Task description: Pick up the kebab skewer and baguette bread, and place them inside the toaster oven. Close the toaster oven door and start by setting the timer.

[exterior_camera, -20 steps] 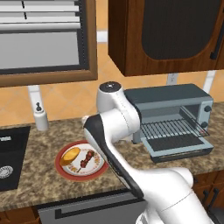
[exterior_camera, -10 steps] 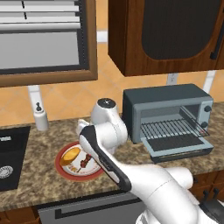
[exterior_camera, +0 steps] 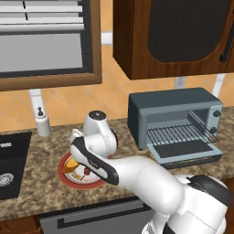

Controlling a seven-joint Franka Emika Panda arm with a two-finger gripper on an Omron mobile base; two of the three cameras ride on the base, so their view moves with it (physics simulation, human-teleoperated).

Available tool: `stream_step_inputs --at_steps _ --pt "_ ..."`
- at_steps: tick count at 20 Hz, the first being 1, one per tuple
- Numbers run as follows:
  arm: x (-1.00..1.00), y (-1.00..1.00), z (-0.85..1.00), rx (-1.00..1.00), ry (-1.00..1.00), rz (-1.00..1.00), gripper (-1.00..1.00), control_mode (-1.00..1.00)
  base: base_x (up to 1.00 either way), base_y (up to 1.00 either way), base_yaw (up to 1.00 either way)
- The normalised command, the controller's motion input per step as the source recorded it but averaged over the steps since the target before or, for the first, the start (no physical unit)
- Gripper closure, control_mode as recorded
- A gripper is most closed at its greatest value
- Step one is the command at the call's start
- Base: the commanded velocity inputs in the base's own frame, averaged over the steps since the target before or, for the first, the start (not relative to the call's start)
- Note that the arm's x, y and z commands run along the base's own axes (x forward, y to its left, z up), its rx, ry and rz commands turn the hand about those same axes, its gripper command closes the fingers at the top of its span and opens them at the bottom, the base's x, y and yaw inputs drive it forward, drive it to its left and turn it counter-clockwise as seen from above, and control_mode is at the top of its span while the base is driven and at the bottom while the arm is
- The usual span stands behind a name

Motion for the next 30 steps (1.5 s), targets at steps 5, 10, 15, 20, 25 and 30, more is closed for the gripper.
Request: stream_step_inputs --at_steps 5,10,15,20,25,30 --pt "0.15 0.50 -0.08 0.02 0.18 0.00 -1.00 -1.00 0.00 0.00 0.00" --pt "0.01 0.00 -0.14 0.04 0.02 0.00 -1.00 -1.00 0.00 0.00 0.00" --pt "0.17 -0.04 -0.50 0.00 -0.02 0.00 -1.00 -1.00 0.00 0.00 0.00" --pt "0.31 -0.01 -0.44 0.00 -0.01 0.00 -1.00 -1.00 0.00 0.00 0.00" --pt "0.26 0.00 -0.02 0.00 0.00 0.00 -1.00 -1.00 0.00 0.00 0.00" --pt "0.28 0.07 -0.11 -0.01 0.00 0.00 -1.00 -1.00 0.00 0.00 0.00"
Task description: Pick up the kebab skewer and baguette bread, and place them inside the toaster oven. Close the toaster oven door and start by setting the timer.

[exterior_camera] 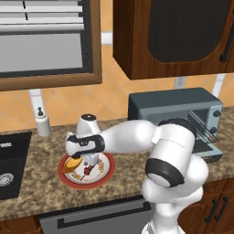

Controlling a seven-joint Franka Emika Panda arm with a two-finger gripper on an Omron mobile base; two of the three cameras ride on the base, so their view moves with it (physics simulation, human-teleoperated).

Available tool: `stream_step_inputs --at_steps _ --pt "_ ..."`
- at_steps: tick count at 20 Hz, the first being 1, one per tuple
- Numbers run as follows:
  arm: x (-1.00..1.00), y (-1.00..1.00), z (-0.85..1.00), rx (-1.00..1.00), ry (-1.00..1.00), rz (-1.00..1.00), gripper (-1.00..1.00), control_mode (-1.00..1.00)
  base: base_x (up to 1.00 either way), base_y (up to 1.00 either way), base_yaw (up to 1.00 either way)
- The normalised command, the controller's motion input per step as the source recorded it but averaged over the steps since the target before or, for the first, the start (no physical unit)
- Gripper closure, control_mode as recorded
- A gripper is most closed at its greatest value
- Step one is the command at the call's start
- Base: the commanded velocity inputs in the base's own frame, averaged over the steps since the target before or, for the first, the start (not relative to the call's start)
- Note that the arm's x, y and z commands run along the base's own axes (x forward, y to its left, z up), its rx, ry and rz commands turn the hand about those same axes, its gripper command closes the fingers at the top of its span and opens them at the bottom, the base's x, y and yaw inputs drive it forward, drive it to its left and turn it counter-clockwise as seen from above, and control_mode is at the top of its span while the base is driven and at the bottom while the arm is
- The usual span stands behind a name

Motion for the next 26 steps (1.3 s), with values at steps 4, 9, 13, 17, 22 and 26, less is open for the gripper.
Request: stream_step_inputs --at_steps 4,9,13,17,22,26 --pt "0.17 0.28 -0.18 -0.03 0.00 -0.01 -1.00 -1.00 0.00 0.00 0.00" --pt "0.03 0.17 -0.02 0.00 0.00 -0.01 -1.00 -1.00 0.00 0.00 0.00" --pt "0.03 0.00 -0.03 0.00 0.00 0.00 -1.00 -1.00 0.00 0.00 0.00" --pt "0.01 -0.12 -0.17 0.00 0.00 -0.02 -1.00 -1.00 0.00 0.00 0.00" --pt "0.00 -0.13 -0.23 0.00 0.00 -0.01 -1.00 -1.00 0.00 0.00 0.00" --pt "0.00 0.01 -0.07 0.00 0.05 0.00 -1.00 -1.00 0.00 0.00 0.00"
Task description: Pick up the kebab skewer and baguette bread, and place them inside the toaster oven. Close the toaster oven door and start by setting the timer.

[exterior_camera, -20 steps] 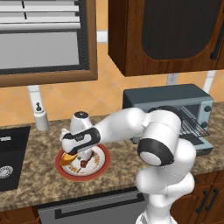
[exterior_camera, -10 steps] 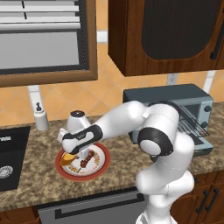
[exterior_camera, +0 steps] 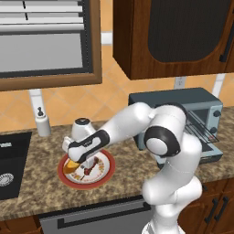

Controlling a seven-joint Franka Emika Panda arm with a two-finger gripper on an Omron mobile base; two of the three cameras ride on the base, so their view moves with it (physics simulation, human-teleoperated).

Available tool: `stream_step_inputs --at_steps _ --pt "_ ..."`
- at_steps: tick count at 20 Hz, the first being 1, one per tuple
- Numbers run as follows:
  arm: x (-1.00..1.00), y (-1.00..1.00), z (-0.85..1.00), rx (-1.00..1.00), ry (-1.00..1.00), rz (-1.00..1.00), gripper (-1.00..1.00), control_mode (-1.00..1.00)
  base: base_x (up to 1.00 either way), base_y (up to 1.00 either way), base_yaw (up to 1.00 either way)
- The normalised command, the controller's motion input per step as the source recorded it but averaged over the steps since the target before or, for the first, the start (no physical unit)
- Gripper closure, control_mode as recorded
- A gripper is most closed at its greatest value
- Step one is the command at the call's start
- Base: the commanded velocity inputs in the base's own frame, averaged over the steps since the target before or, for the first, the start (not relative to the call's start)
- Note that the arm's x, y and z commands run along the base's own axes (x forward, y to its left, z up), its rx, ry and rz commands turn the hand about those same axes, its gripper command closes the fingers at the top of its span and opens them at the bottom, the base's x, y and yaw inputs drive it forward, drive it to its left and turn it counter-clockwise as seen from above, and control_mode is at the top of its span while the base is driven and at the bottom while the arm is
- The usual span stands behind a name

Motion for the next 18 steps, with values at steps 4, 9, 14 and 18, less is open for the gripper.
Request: stream_step_inputs --at_steps 4,9,14,18 --pt "0.08 0.04 0.00 0.00 0.05 0.00 -1.00 -1.00 0.00 0.00 0.00" --pt "0.07 0.00 -0.10 0.00 0.04 0.00 -1.00 -1.00 0.00 0.00 0.00" --pt "0.01 0.13 -0.36 -0.05 0.00 0.00 1.00 -1.00 0.00 0.00 0.00" --pt "0.00 0.01 -0.08 0.00 0.00 0.00 1.00 -1.00 0.00 0.00 0.00"
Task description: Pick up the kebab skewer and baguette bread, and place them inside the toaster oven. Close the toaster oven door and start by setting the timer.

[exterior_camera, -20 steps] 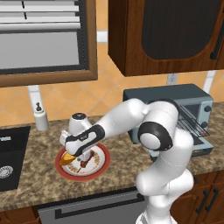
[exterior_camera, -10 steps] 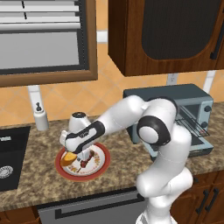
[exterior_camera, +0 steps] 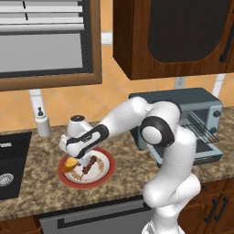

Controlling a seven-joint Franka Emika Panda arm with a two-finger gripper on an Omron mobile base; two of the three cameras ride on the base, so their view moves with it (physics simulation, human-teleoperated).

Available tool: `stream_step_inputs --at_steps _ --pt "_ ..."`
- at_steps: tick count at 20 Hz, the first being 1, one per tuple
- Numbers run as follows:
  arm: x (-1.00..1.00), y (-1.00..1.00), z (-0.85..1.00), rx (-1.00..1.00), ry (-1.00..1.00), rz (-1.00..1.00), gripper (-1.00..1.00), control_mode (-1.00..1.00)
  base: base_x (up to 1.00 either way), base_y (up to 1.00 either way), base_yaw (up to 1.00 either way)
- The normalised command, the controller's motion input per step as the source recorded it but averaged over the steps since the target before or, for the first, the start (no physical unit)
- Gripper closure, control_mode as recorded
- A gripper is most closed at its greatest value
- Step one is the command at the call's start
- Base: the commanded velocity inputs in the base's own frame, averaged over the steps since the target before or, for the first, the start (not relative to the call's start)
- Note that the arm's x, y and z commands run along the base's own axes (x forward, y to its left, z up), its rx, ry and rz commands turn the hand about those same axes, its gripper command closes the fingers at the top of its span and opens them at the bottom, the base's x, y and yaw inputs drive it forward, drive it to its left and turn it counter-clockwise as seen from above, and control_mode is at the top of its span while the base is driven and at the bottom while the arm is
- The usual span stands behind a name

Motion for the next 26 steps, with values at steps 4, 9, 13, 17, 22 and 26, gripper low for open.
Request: stream_step_inputs --at_steps 4,9,13,17,22,26 --pt "0.00 0.00 0.07 0.00 -0.03 0.00 1.00 -1.00 0.00 0.00 0.00" --pt "-0.33 -0.28 0.84 0.00 -0.12 0.00 1.00 -1.00 0.00 0.00 0.00" --pt "-0.66 -0.86 0.88 0.00 -0.15 0.00 1.00 -1.00 0.00 0.00 0.00" --pt "-0.83 -1.00 0.80 0.03 -0.14 -0.04 1.00 -1.00 0.00 0.00 0.00" --pt "-0.73 -1.00 0.85 0.09 -0.08 -0.08 1.00 -1.00 0.00 0.00 0.00" --pt "-0.56 -0.82 0.85 0.05 -0.04 -0.10 1.00 -1.00 0.00 0.00 0.00"
